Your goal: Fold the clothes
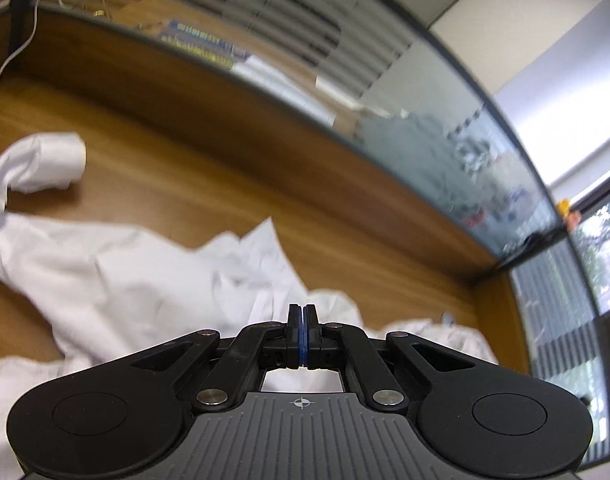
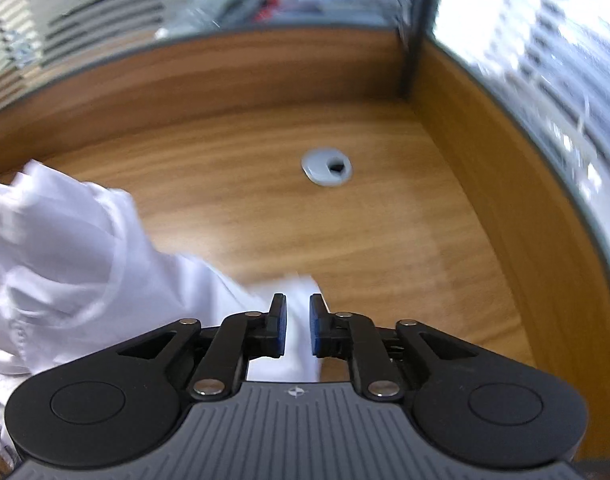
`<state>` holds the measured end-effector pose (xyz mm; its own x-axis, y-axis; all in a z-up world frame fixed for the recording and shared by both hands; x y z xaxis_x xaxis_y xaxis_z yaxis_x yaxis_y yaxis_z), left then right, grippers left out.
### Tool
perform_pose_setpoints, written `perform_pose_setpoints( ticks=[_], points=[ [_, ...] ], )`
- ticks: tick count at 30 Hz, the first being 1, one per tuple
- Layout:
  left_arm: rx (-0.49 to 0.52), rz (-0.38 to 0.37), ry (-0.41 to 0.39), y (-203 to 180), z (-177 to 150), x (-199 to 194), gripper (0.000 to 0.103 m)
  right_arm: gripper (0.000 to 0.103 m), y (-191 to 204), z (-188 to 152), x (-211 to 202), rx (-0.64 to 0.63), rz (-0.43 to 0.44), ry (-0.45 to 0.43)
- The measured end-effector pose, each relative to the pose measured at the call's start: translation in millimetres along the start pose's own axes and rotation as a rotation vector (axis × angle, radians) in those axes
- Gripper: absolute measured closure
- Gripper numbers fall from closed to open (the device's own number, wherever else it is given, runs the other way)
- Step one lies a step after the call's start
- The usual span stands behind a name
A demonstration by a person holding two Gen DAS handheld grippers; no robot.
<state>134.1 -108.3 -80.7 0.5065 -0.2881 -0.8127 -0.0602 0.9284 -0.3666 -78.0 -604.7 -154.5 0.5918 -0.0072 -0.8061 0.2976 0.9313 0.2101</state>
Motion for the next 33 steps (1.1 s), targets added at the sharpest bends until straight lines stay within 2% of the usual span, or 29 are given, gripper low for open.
perform_pose_setpoints(
  ticks=[3,7,9,11,12,14,19,24,28,33],
  points=[
    [0.044,0.023,0.044,-3,-17,7,0.101,0.087,20,18,-12,-0.064,0.055,-0.018],
    [0.154,0.047,0.065,-19,-35,17,0.097,0.077,57,42,-23,-0.127,0.169,-0.039],
    [0.203,0.035,0.068,-34,-42,22,0.088,0.072,80,52,-24,-0.164,0.235,-0.039],
    [0.253,0.025,0.064,-48,-46,27,0.074,0.064,102,59,-24,-0.208,0.288,-0.035],
    [0.284,0.022,0.061,-56,-48,29,0.072,0.062,113,61,-24,-0.232,0.309,-0.031],
    [0.346,0.010,0.057,-71,-54,34,0.058,0.061,138,63,-25,-0.272,0.346,-0.009],
    [0.491,-0.039,0.067,-106,-77,43,0.037,0.060,178,55,-25,-0.329,0.402,0.037],
    [0.578,-0.093,0.120,-132,-110,57,0.034,0.058,194,53,-24,-0.395,0.390,0.034],
    [0.648,-0.136,0.162,-153,-137,68,0.034,0.058,202,63,-23,-0.497,0.378,0.017],
    [0.667,-0.115,0.170,-170,-160,95,0.034,0.059,200,65,-6,-0.563,0.380,0.095]
  ],
)
Point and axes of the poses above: each gripper's, at about its wrist camera, not at the fingertips, and x roughly the way its jaws point, y to its left, z to its top, the point moved 10 cm from there along x, roughly the way its jaws point, and after that the axes turned 12 degrees about z, right-handed, at the moved point
